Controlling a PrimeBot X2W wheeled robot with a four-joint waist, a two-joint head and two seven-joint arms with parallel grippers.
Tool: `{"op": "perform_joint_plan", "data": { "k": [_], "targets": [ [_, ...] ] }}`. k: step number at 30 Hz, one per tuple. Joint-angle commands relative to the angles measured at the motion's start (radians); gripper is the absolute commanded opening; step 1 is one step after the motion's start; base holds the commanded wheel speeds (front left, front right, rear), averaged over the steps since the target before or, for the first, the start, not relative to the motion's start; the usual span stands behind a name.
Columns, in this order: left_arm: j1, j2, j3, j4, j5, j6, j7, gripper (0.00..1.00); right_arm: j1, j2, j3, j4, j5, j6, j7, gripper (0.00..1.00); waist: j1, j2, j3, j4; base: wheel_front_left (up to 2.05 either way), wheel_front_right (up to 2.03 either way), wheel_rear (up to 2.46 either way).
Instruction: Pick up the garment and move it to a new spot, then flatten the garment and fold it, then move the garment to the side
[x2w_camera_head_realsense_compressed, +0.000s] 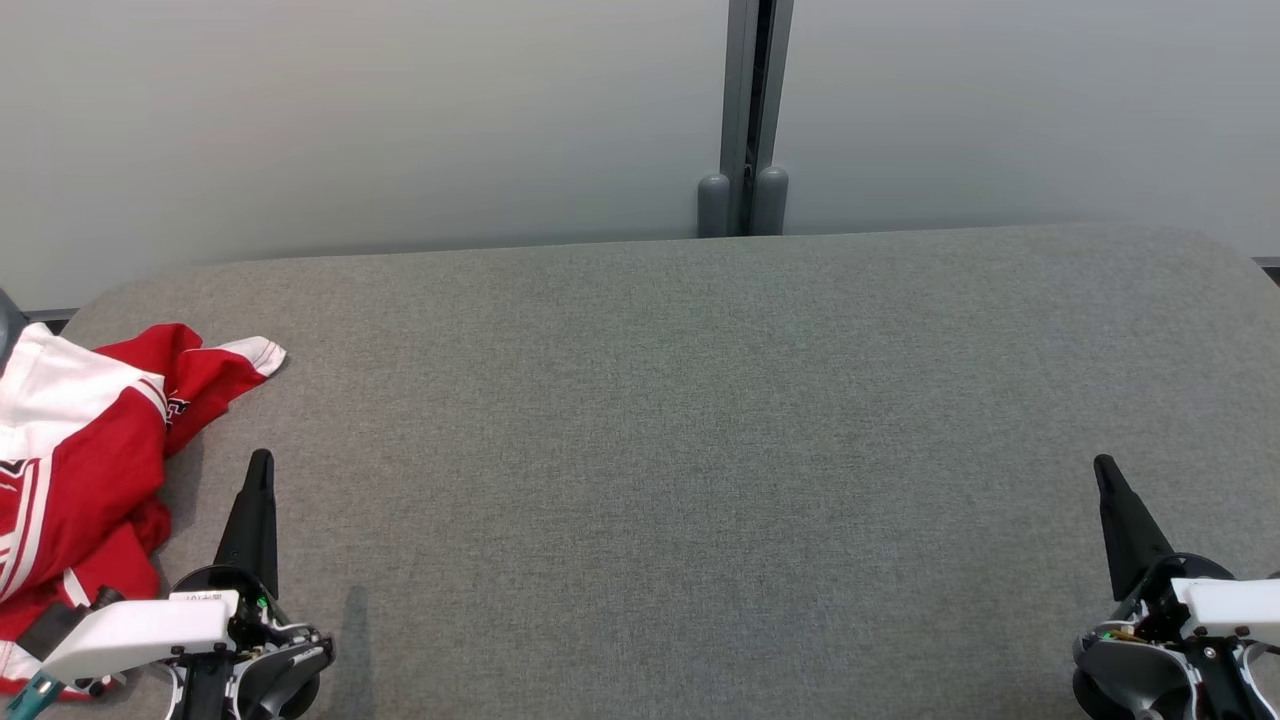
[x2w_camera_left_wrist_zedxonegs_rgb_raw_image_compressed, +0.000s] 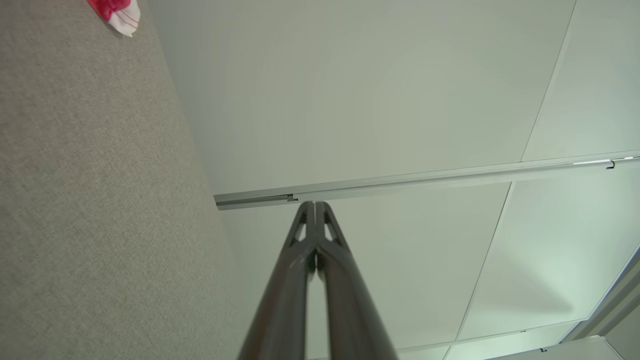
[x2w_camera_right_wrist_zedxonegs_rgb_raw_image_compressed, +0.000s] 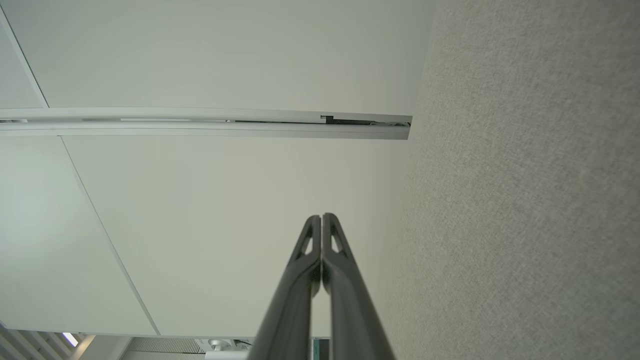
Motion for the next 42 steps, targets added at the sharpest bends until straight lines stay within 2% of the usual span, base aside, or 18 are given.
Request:
{"op": "perform_joint_plan", "data": {
  "k": [1,18,19,34,42],
  "targets": [
    [-0.009,0.005,0.004,-0.002,-0.001,-0.003,0.003,0.00,-0.009,-0.005,0.000,-0.003,0.002,0.000,0.002,0.00,0.0000,0.0000,0.000,0.000,0.00,0.00,0.00],
    [0.001,-0.001,0.000,0.003,0.000,0.000,-0.001,0.00,0.001,0.001,0.000,0.002,0.000,0.000,0.000,0.00,0.0000,0.0000,0.000,0.000,0.00,0.00,0.00],
    [0.005,-0.003,-0.001,0.009,0.000,0.000,-0.001,1.00,0.006,0.004,0.001,0.007,0.000,0.000,-0.001,1.00,0.0000,0.0000,0.000,0.000,0.00,0.00,0.00],
    [0.030,-0.008,-0.033,-0.016,0.024,0.000,-0.066,1.00,0.007,0.010,0.063,-0.010,-0.014,-0.001,-0.065,1.00,0.0000,0.0000,0.002,0.001,0.00,0.00,0.00],
    [0.029,-0.006,-0.044,-0.044,0.097,0.000,-0.101,1.00,-0.005,0.008,0.082,-0.037,-0.067,-0.001,-0.101,1.00,0.0000,0.0000,0.002,0.002,0.00,0.00,0.00]
  ]
}}
